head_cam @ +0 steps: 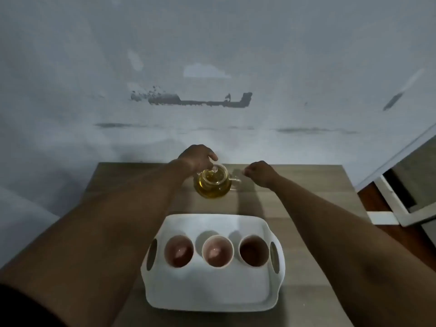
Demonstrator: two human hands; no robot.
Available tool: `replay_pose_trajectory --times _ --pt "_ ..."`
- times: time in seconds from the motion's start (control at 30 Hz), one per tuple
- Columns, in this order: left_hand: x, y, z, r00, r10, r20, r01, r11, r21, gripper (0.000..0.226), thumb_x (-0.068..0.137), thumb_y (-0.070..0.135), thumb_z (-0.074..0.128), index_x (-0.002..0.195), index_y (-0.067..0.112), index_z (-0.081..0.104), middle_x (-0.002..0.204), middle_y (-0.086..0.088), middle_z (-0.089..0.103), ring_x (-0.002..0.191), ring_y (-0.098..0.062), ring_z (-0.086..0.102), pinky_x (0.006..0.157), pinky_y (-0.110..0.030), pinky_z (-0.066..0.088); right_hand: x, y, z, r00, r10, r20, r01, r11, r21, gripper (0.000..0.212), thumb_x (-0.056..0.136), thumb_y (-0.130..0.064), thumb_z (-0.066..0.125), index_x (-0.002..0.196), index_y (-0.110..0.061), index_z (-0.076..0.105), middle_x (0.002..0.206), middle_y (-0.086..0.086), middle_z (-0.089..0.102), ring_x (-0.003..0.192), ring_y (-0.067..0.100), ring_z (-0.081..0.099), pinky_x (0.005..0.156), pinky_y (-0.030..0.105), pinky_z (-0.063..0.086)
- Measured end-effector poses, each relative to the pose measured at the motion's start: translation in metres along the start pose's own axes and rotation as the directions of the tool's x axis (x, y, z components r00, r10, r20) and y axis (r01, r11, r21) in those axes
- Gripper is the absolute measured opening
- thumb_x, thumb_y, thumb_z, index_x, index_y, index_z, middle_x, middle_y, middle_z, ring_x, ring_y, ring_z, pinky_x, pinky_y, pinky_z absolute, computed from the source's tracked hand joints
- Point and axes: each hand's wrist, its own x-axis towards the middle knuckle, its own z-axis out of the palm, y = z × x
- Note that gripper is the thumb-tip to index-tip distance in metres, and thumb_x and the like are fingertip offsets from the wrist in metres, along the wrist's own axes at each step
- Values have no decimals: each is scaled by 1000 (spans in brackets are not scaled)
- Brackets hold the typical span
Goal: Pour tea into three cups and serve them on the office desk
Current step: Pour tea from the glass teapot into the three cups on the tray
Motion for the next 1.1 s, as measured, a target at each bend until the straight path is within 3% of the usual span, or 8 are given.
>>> replay_pose_trajectory --times 0.07,0.17,0.27,0.33,0.4,0.5,0.8,1.1 --pt "9 2 5 1000 28 4 -28 998 57 35 81 23 77 115 28 71 115 3 68 103 -17 62 90 -31 52 5 6 9 1000 -13 -14 14 999 50 32 100 -30 51 93 -4 69 100 11 65 100 27 61 78 28 39" --pt "15 2 17 999 44 22 -46 996 79 36 80 22 77 116 26 71 119 2 67 110 -19 59 94 -32 49 11 13 27 1000 17 -7 -16 981 194 34 99 -29 53 118 -5 68 121 12 67 113 28 60 84 26 38" --pt "20 2 22 996 86 23 -87 992 88 28 80 18 76 107 23 76 115 1 70 107 -19 62 94 -35 51 17 12 35 999 34 17 -37 954 297 35 98 -31 53 120 -8 66 122 13 67 97 25 62 87 35 47" --pt "25 0 26 996 91 12 -92 989 115 24 79 17 76 102 22 77 109 1 72 103 -18 64 91 -33 52 22 14 42 999 40 33 -49 937 346 35 98 -35 52 114 -7 66 111 15 69 87 26 63 83 38 52" --pt "29 -2 29 996 94 -1 -93 988 127 23 78 17 79 101 20 77 108 1 72 102 -17 64 89 -32 52 26 15 48 997 47 53 -64 916 396 35 98 -38 53 99 -4 65 97 14 68 74 23 64 64 27 52" --pt "32 -5 30 996 91 -12 -89 991 96 24 74 17 82 98 18 78 102 3 73 99 -16 64 87 -30 51 31 12 54 990 72 123 -125 853 506 32 98 -39 55 86 -9 60 79 7 63 49 12 56 38 15 37" --pt "31 -14 25 999 24 -28 -25 999 -46 25 65 20 87 87 18 76 81 13 67 90 -12 66 83 -30 53 41 9 60 964 136 227 -252 740 624 42 91 -32 59 55 -18 43 43 -4 43 44 17 35 43 22 22" --pt "20 -9 18 998 48 -43 -51 996 -74 26 66 21 87 91 15 80 81 11 69 90 -12 68 82 -27 53 30 7 58 960 150 235 -273 683 678 42 89 -30 61 54 -17 43 47 0 39 40 15 33 48 26 19"
